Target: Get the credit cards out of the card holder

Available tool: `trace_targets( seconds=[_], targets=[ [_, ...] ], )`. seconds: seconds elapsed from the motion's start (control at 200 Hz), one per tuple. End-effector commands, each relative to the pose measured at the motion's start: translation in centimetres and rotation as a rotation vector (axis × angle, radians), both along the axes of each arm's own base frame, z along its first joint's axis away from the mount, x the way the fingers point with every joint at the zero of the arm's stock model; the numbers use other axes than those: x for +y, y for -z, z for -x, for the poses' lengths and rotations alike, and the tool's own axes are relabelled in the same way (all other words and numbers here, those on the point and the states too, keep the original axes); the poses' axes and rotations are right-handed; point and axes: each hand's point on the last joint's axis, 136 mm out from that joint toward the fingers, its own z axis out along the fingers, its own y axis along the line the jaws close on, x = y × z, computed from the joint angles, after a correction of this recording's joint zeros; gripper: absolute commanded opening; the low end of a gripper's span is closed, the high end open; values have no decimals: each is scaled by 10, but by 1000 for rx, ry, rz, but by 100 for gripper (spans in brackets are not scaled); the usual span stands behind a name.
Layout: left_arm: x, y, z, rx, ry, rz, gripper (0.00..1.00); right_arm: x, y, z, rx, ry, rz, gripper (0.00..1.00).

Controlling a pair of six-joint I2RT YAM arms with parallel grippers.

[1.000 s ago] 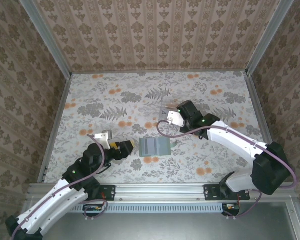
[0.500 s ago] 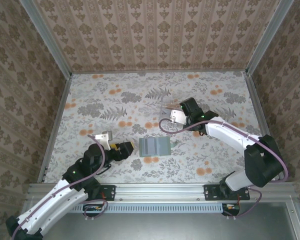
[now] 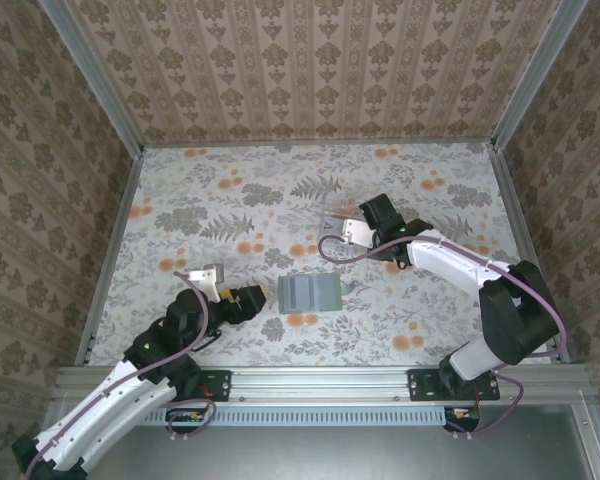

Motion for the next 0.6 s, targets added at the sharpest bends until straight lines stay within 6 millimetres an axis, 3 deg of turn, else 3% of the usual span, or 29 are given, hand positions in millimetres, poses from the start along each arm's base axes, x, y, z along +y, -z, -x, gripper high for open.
trace_targets(
  seconds=[0.0, 0.59],
  targets=[
    [4, 3, -1, 2, -16, -3, 100, 1, -12, -13, -33, 13, -8, 0],
    [4, 5, -1, 3, -12, -7, 100, 1, 0, -21, -13, 39, 6, 6]
  ],
)
